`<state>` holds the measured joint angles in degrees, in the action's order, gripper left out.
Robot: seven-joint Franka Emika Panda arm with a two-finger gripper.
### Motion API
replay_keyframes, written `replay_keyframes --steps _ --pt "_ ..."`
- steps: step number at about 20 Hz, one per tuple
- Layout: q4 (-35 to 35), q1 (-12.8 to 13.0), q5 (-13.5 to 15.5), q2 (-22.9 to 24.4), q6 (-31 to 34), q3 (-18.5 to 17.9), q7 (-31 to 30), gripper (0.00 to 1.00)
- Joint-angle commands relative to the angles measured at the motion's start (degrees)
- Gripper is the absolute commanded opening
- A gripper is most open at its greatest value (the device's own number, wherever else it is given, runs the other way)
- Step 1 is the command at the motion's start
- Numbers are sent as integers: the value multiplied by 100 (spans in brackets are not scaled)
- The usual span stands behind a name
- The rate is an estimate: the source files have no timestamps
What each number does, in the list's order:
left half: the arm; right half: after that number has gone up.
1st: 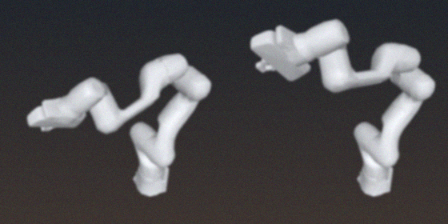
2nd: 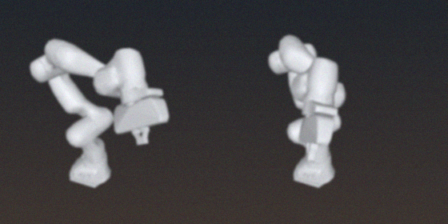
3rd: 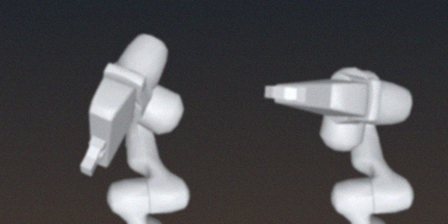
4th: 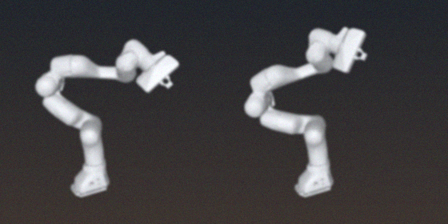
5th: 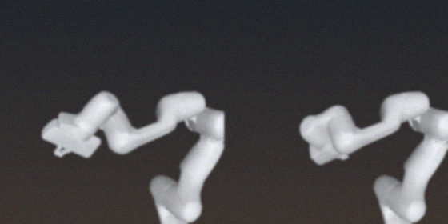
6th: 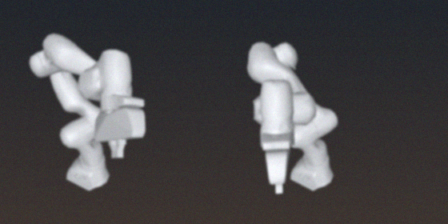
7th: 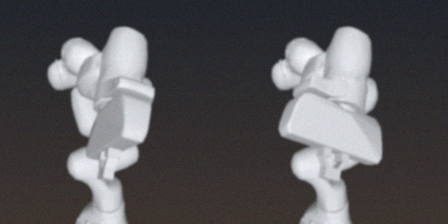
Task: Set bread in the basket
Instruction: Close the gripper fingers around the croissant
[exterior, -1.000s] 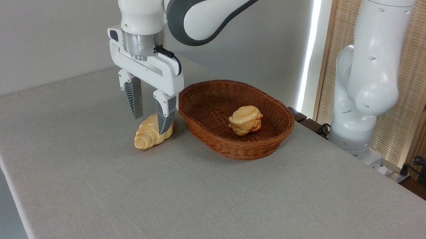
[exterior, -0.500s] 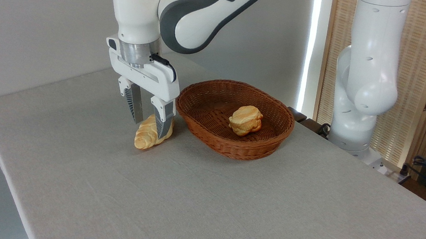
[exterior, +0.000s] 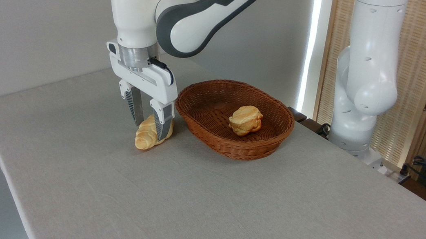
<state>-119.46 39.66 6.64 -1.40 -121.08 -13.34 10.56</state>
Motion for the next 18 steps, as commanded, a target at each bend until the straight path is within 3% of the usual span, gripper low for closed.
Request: replay_keyframes --steps 1,2,3,4,6,18 --pt "2 42 -14 -9 -127 -20 -1 91" --pt "2 42 -14 0 -118 -20 7 76" --pt "2 33 -14 0 -118 -20 16 54" --pt "2 33 -14 0 -109 -20 112 41" --pt "-7 33 -23 17 -39 -20 393 39" --pt "2 7 -23 70 -48 -28 412 40"
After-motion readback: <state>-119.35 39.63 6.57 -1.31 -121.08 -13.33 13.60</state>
